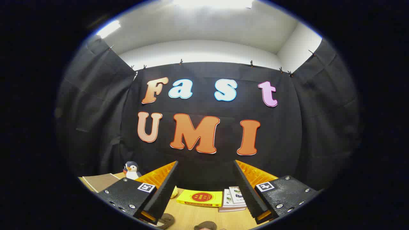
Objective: Open the storage box then place both shoes into the box .Put the left shoe in first, then the right shoe, with the right side of both shoes facing outward in a uniform manner.
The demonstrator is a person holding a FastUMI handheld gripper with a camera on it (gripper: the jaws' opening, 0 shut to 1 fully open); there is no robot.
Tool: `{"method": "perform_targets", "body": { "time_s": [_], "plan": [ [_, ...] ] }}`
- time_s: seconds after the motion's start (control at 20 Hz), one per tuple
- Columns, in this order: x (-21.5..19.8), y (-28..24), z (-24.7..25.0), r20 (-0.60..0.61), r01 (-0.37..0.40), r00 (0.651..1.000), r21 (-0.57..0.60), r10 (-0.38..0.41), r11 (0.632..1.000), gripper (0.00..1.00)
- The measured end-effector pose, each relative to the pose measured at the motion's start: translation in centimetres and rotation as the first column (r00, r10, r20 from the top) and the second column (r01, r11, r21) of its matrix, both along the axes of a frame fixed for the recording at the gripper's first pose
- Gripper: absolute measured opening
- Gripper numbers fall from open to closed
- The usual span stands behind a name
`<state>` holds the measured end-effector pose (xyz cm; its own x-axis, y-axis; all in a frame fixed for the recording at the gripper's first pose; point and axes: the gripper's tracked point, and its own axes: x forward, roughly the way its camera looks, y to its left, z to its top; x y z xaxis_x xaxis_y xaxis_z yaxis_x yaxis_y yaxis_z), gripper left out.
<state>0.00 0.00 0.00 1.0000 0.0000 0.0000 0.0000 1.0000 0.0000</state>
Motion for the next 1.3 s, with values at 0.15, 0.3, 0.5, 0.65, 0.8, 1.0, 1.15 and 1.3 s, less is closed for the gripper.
{"method": "perform_targets", "body": {
  "time_s": [0.15,0.3,0.5,0.65,0.8,1.0,1.15,1.3],
  "plan": [
    [-0.4,1.5,1.0,0.001,-0.029,1.0,-0.015,0.029,0.999,0.99],
    [-0.1,3.0,2.2,0.016,-0.047,0.999,-0.019,0.048,0.999,0.99],
    [0.3,5.2,2.7,0.015,-0.081,0.997,0.015,0.081,0.997,0.99],
    [0.3,6.5,3.1,0.019,-0.106,0.994,0.022,0.105,0.994,0.98],
    [0.5,7.0,3.0,0.014,-0.115,0.993,0.031,0.115,0.993,0.99],
    [0.9,8.5,1.2,-0.047,-0.145,0.988,0.096,0.15,0.985,0.99],
    [0.6,10.3,-1.9,-0.146,-0.19,0.966,0.155,0.213,0.969,0.99],
    [-0.2,13.6,-5.4,-0.261,-0.254,0.909,0.272,0.325,0.928,0.99]
  ]
}}
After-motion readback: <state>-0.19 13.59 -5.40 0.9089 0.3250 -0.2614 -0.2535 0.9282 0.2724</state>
